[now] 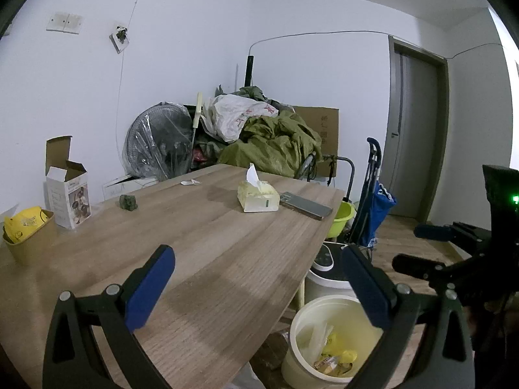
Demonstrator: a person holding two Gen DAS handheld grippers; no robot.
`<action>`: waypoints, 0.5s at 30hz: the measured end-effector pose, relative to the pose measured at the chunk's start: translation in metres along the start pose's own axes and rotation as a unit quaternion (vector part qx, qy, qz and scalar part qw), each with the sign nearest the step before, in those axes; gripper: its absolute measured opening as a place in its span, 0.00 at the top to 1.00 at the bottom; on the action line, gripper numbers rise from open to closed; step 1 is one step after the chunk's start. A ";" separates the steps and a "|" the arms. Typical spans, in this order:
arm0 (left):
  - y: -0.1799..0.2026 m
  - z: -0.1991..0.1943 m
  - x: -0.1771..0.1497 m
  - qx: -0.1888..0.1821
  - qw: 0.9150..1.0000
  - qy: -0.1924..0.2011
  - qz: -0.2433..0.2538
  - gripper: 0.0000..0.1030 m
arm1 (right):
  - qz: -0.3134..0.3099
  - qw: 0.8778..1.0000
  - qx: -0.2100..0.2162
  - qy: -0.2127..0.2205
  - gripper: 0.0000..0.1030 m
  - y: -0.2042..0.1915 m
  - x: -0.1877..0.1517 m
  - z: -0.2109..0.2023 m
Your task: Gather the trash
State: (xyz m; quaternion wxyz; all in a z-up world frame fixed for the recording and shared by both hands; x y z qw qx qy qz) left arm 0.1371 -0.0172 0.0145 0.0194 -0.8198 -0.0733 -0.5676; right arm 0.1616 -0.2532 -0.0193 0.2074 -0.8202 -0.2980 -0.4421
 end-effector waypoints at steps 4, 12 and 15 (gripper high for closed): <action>0.001 -0.002 0.001 -0.001 1.000 0.001 0.001 0.01 | -0.001 1.000 0.001 -0.001 0.11 -0.001 0.000 0.001; 0.001 -0.003 0.002 0.007 1.000 -0.002 0.006 0.01 | 0.000 1.000 0.001 -0.002 0.11 -0.001 0.000 0.001; 0.001 -0.004 0.003 0.006 1.000 -0.003 0.007 0.01 | 0.000 1.000 0.001 -0.002 0.11 -0.002 0.000 0.001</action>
Point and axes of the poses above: each gripper's, at about its wrist camera, not at the fingertips, and z roughly the way its jaws point, y to its right, x to its top, the point moved 8 cm from there along z, roughly the way its jaws point, and after that the axes turned 5 degrees about x, right-handed, at the moved point
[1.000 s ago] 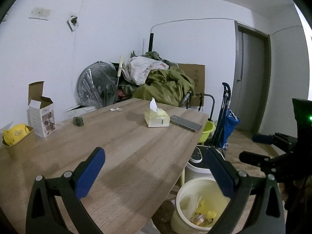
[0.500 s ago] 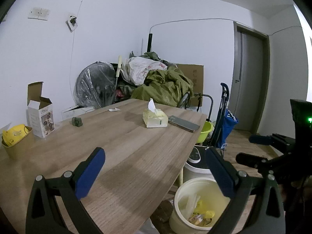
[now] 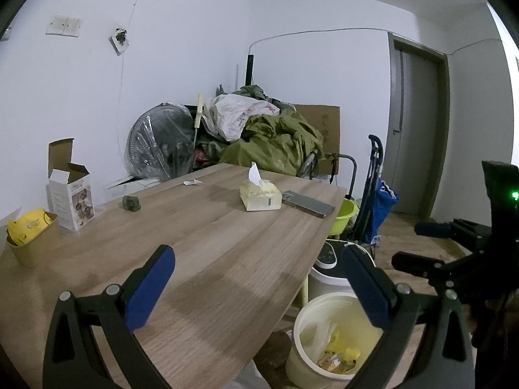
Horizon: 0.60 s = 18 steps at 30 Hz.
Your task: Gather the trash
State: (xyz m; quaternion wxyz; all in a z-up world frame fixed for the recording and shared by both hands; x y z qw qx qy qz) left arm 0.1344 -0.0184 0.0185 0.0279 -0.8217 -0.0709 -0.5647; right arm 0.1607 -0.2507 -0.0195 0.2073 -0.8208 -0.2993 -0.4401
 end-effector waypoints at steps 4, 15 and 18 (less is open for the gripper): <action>0.000 0.000 0.000 0.000 1.000 0.000 0.000 0.01 | 0.000 1.000 0.000 0.001 0.11 0.000 0.000 0.000; 0.002 -0.003 0.001 -0.001 1.000 0.001 0.000 0.01 | -0.001 1.000 0.001 0.000 0.11 -0.002 0.001 0.000; 0.002 -0.003 0.002 -0.001 1.000 0.002 0.000 0.01 | -0.001 1.000 0.000 -0.001 0.11 -0.002 0.000 0.000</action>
Point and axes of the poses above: each gripper's, at about its wrist camera, not at the fingertips, and z roughly the way its jaws point, y to its right, x to its top, the point moved 8 cm from there along z, roughly the way its jaws point, and after that the axes turned 5 degrees about x, right-handed, at the moved point
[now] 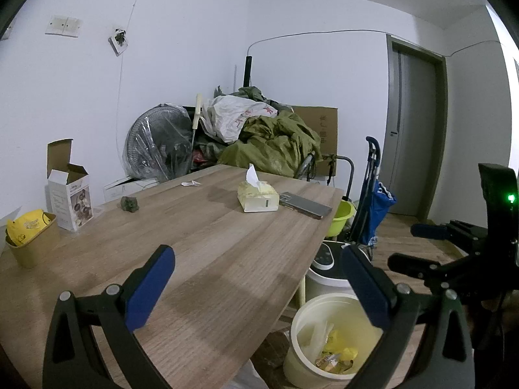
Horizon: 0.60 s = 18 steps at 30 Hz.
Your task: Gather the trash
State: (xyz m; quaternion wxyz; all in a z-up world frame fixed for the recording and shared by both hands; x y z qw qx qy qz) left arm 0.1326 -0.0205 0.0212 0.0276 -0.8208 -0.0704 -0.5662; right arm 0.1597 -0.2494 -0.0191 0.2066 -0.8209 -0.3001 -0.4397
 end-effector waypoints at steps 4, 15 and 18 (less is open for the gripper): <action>0.001 0.000 0.000 0.001 1.000 0.001 0.003 0.01 | 0.000 1.000 0.001 0.000 0.11 0.000 0.000 0.000; 0.002 -0.001 0.000 0.001 1.000 0.001 0.002 0.01 | 0.001 1.000 0.000 0.001 0.11 0.001 0.000 0.000; 0.003 0.000 0.001 -0.001 1.000 0.000 0.001 0.01 | 0.002 1.000 0.000 0.000 0.11 0.001 0.000 0.000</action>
Point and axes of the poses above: each gripper's, at about its wrist camera, not at the fingertips, and z roughly the way its jaws point, y to its right, x to its top, the point moved 8 cm from there along z, roughly the way its jaws point, and after that the axes turned 5 degrees about x, right-handed, at the moved point
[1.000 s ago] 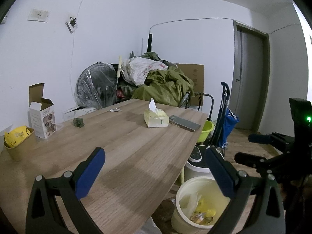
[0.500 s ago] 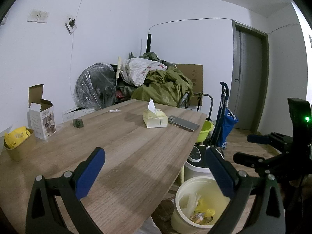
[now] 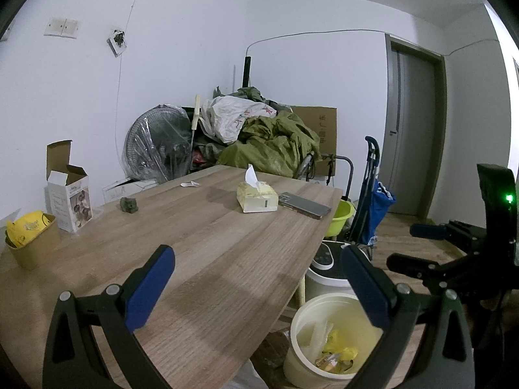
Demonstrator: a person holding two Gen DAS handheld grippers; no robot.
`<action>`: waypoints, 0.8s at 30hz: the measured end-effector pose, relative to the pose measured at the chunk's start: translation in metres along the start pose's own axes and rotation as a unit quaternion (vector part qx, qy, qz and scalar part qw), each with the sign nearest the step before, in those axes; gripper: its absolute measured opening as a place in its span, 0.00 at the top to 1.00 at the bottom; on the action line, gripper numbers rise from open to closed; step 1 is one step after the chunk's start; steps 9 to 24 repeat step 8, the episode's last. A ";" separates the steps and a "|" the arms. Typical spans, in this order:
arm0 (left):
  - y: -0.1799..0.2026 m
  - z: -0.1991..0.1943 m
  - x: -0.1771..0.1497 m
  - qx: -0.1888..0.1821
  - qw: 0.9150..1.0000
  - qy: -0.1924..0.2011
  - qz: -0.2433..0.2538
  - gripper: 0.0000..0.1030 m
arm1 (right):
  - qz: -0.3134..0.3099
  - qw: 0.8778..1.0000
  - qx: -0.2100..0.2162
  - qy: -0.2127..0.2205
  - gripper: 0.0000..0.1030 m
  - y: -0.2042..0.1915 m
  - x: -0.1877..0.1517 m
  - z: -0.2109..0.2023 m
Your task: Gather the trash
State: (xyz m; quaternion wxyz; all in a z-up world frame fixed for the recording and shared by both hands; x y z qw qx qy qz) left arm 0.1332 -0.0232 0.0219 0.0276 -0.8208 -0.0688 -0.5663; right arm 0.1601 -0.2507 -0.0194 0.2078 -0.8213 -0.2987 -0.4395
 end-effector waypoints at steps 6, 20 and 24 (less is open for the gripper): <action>0.003 0.002 0.000 -0.003 1.000 -0.001 0.001 0.01 | 0.001 1.000 0.001 -0.001 0.11 0.001 -0.001 0.000; 0.003 0.003 -0.002 -0.003 1.000 -0.002 0.003 0.01 | 0.002 1.000 0.001 -0.002 0.11 0.002 -0.001 0.001; 0.003 0.003 -0.002 -0.003 1.000 -0.002 0.003 0.01 | 0.002 1.000 0.001 -0.002 0.11 0.002 -0.001 0.001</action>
Point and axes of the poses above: each gripper's, at about its wrist camera, not at the fingertips, and z roughly the way its jaws point, y to its right, x to its top, the point moved 8 cm from there along z, roughly the way its jaws point, and after that the axes turned 5 degrees about x, right-handed, at the moved point
